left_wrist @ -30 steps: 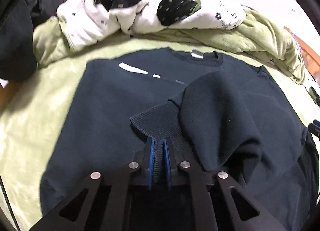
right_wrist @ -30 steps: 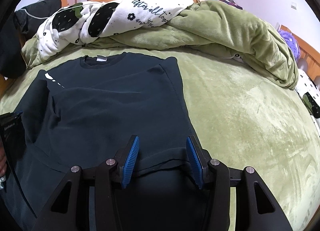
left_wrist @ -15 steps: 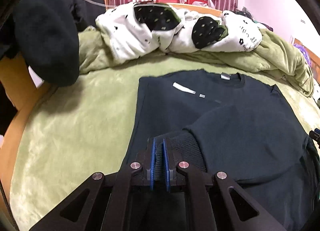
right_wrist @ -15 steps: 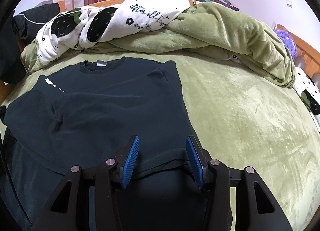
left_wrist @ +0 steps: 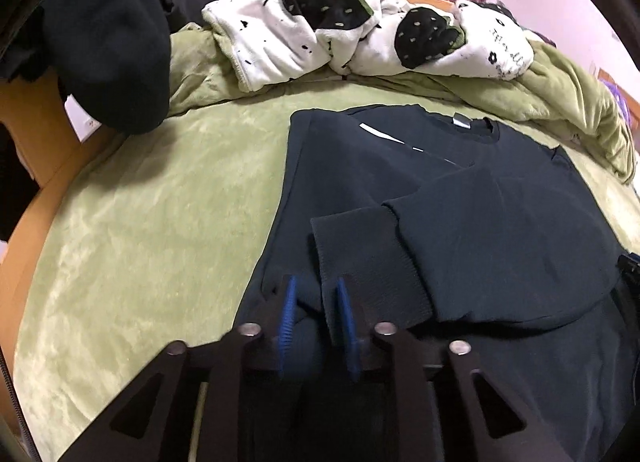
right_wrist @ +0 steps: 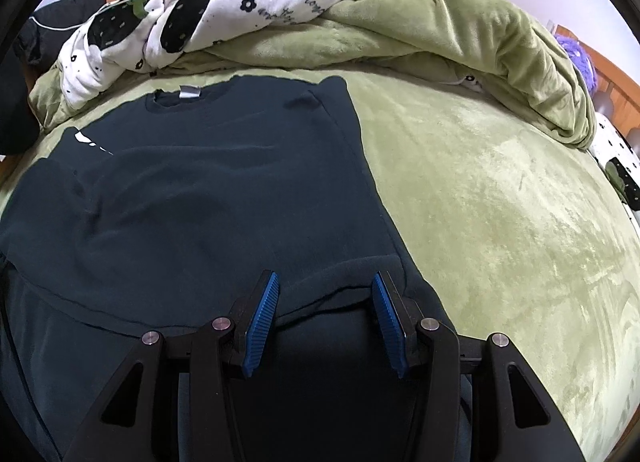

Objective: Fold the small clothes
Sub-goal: 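Move both open tools to the ribbed hem of the sweatshirt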

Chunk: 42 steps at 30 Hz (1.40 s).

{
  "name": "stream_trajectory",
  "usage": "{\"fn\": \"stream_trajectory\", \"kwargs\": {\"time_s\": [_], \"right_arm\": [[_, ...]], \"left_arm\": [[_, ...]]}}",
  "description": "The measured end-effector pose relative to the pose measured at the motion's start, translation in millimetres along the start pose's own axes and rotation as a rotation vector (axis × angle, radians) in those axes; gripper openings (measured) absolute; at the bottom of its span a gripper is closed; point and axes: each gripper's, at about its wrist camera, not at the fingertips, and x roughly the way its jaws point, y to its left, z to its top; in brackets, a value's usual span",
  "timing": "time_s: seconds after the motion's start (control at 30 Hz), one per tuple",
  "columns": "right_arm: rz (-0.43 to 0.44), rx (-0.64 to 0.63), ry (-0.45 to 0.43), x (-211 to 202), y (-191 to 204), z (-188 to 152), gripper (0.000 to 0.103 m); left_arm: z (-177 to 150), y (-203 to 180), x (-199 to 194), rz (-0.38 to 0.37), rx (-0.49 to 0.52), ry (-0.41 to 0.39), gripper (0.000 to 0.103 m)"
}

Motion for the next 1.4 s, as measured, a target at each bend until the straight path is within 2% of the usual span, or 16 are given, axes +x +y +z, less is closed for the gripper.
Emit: {"fn": "stream_trajectory", "kwargs": {"time_s": [0.07,0.37,0.43,0.5,0.53,0.6,0.67,0.77,0.83,0.9,1.0,1.27,1.4], "right_arm": [[0.0,-0.002,-0.023,-9.4,-0.1,-1.9,0.048],[-0.019,-0.009,-0.07,-68.3,-4.7,-20.4,0.052],[0.014,0.004,-0.052,-80.2,-7.7,-25.9,0.052],[0.009,0.008,-0.043,-93.2,-8.7,-33.6,0.052],[0.0,0.007,-0.041,-98.1,-8.6,-37.4,0.053],[-0.02,0.01,-0.036,-109.6,-9.8,-47.1,0.059],[-0.026,0.025,-0.05,-121.5,-13.1,-57.3,0.06],[-0.032,0.063,-0.085,-140.3,-21.3,-72.7,0.075],[-0.036,0.073,-0.111,-152.4,-25.4,-83.1,0.075],[-0.059,0.073,-0.108,-161.8,-27.8,-92.7,0.083],[-0.112,0.064,-0.128,-175.2,-30.1,-109.0,0.085],[-0.061,0.081,-0.09,-184.0,-46.0,-148.2,0.084],[-0.044,0.09,-0.068,-184.3,-50.9,-165.1,0.076]], "left_arm": [[-2.2,1.6,-5.8,-0.011,-0.008,-0.006,0.035],[-14.8,3.8,-52.4,0.018,-0.025,-0.049,0.041],[-19.6,4.4,-63.8,0.022,-0.033,-0.058,0.047],[-27.6,4.0,-80.8,0.015,-0.037,-0.081,0.064],[-30.2,4.0,-87.4,0.016,-0.036,-0.092,0.066],[-37.6,2.3,-104.6,0.026,-0.03,-0.12,0.066],[-43.8,2.7,-117.1,0.029,-0.031,-0.126,0.067],[-56.2,4.2,-135.2,0.026,-0.049,-0.129,0.067],[-64.7,4.9,-144.1,0.041,-0.049,-0.127,0.067],[-74.6,5.2,-152.7,0.046,-0.047,-0.128,0.067],[-89.4,4.7,-163.1,0.041,-0.04,-0.13,0.067],[-131.9,5.7,-177.4,0.025,-0.027,-0.118,0.067],[-145.2,8.3,-174.2,0.018,-0.02,-0.082,0.067]]}}
